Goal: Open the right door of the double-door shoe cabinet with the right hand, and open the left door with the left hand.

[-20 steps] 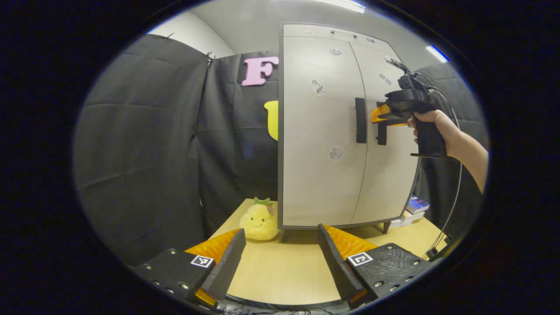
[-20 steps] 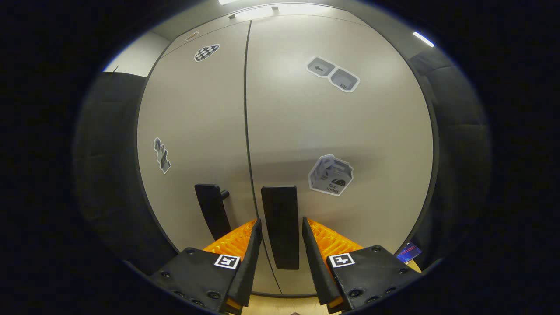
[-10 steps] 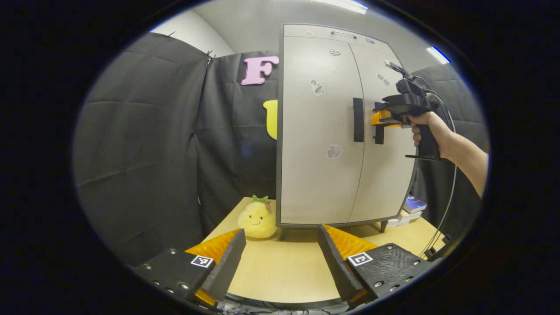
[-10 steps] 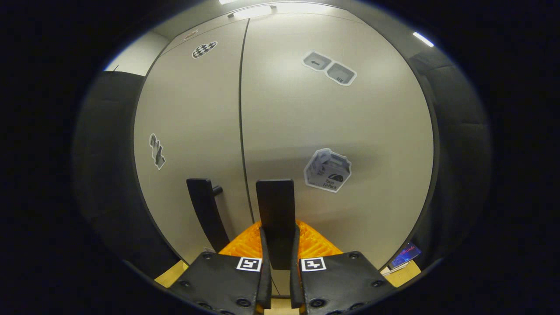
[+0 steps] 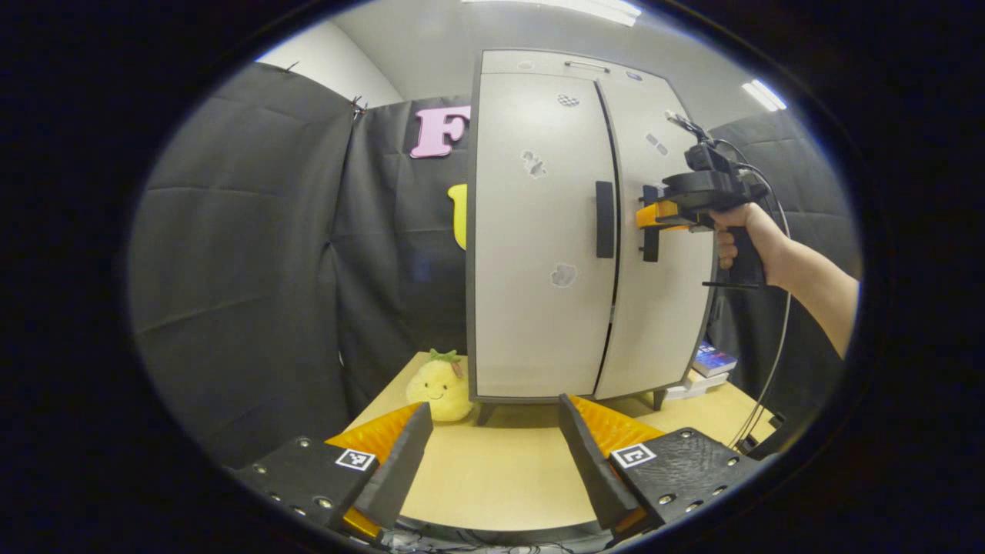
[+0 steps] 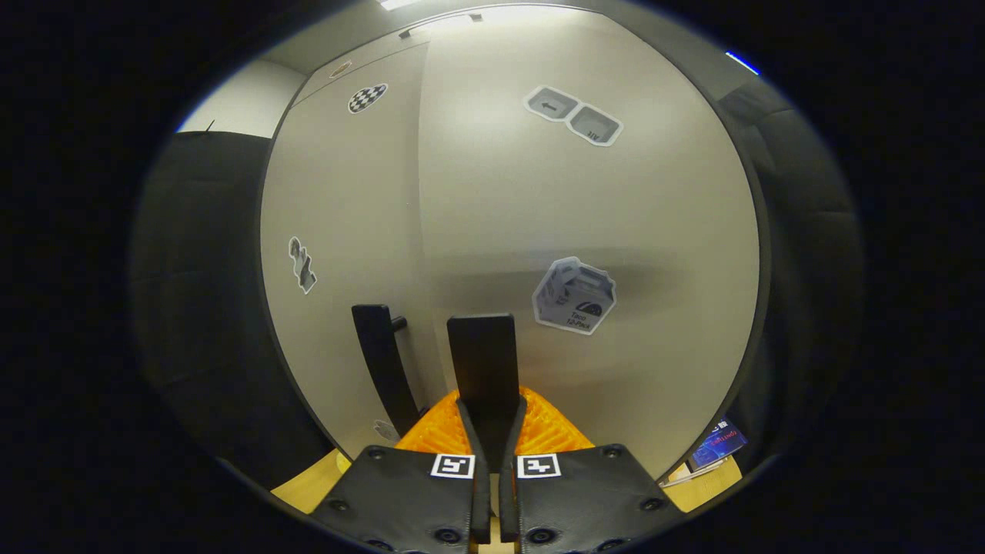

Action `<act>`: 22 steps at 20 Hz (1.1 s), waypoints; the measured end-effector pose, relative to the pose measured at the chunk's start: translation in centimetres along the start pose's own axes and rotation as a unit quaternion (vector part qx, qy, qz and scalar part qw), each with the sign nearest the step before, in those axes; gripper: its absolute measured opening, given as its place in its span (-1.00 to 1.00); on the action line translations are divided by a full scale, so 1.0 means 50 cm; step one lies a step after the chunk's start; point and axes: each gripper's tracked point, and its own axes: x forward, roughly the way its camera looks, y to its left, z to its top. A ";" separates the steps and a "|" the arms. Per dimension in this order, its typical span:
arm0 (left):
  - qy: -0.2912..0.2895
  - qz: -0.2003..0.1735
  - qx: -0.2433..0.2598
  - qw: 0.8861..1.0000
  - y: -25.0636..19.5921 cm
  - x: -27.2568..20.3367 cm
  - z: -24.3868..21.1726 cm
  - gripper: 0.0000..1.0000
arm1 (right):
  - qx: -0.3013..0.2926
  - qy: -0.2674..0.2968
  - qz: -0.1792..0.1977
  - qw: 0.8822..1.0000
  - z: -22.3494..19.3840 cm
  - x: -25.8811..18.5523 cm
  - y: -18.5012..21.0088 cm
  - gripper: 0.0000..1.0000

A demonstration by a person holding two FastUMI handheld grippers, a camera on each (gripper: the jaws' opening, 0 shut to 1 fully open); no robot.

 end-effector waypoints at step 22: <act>0.009 -0.023 0.008 1.000 -0.108 -0.015 -0.013 0.92 | 0.016 -0.017 0.065 0.998 0.007 -0.042 -0.036 -0.87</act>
